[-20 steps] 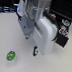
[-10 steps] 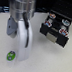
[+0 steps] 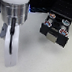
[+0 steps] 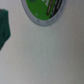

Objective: Open the kcup holder, insert the kcup into the holder, and close the kcup holder

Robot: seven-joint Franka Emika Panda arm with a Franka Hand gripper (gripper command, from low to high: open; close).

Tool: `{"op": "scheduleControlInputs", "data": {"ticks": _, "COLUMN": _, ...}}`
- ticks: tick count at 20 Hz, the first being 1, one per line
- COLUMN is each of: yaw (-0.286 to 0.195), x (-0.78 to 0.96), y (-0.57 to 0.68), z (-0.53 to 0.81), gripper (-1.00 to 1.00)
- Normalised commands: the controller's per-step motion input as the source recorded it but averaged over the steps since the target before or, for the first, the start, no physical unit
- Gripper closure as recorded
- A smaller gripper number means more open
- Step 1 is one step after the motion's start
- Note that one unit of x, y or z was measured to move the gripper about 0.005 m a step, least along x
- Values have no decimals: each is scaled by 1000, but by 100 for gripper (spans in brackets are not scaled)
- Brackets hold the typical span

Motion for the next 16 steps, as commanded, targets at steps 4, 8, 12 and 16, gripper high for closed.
{"op": "scheduleControlInputs", "data": {"ticks": 4, "yaw": -231, "x": 517, "y": -199, "z": -56, "gripper": -100}}
{"op": "scheduleControlInputs", "data": {"ticks": 8, "yaw": -127, "x": 148, "y": -179, "z": -126, "gripper": -100}}
{"op": "scheduleControlInputs", "data": {"ticks": 12, "yaw": -65, "x": -3, "y": -95, "z": -13, "gripper": -100}}
{"op": "scheduleControlInputs", "data": {"ticks": 16, "yaw": -71, "x": 0, "y": -371, "z": -14, "gripper": -100}}
